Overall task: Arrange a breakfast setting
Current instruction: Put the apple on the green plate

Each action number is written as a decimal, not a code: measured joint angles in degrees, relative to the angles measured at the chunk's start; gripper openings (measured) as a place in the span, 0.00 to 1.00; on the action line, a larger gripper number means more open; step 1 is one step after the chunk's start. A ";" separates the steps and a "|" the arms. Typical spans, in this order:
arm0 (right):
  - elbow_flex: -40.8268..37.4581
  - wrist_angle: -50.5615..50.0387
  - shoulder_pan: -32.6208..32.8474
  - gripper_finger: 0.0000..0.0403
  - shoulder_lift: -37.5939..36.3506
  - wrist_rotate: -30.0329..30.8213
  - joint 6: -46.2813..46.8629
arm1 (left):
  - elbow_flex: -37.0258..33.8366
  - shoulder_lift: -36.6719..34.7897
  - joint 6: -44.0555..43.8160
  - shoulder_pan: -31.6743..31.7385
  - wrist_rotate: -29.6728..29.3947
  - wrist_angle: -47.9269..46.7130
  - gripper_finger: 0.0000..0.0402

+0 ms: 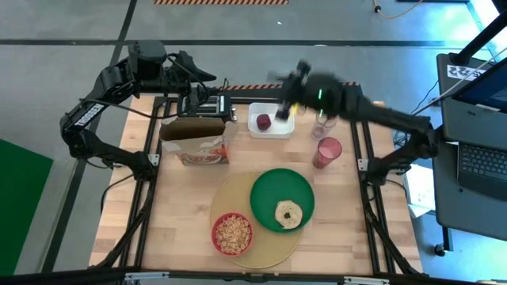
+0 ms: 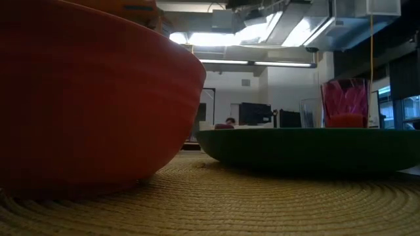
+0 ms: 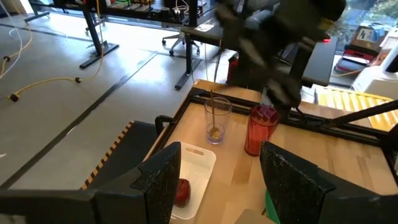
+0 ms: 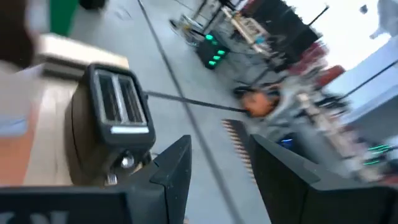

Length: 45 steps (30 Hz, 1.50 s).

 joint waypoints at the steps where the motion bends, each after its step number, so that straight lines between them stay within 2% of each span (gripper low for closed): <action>1: 0.39 -0.01 -3.44 0.41 0.19 -5.58 1.81 | 0.00 0.00 -0.01 0.00 0.00 -0.01 0.53; 4: 1.77 -1.06 -12.30 0.41 1.81 -20.14 6.90 | 0.00 0.00 -0.54 0.00 0.00 -0.02 0.53; 6: 3.07 -2.82 -16.17 0.45 3.73 -27.75 8.15 | 0.00 0.00 -1.19 0.00 -0.04 -0.02 0.53; 9: 5.97 -6.22 -19.36 0.57 7.64 -33.96 7.99 | 0.00 0.00 -1.39 0.00 -0.07 -0.04 0.53; 11: 8.52 -9.00 -20.42 0.68 10.79 -35.94 6.69 | 0.00 0.00 -1.42 0.00 -0.47 -0.04 0.53; 15: 14.10 -14.38 -20.16 0.92 17.81 -35.71 2.89 | 0.00 0.00 -1.46 0.00 -2.24 -0.04 0.53; 17: 17.57 -17.42 -19.81 0.97 21.41 -36.18 0.76 | 0.00 0.00 -1.49 0.00 -3.18 -0.04 0.53; 25: 29.43 -31.27 -18.51 0.83 32.48 -36.52 -9.79 | 0.00 0.00 -4.96 0.01 -4.73 -0.04 0.53; 33: 31.72 -41.97 -16.57 0.86 38.74 -38.15 -15.63 | 0.00 0.00 -9.13 0.00 -4.76 -0.04 0.53; 45: 31.40 -42.84 -14.10 0.87 43.17 -29.99 -19.52 | 0.00 0.00 -12.17 -0.79 -4.73 -0.04 0.53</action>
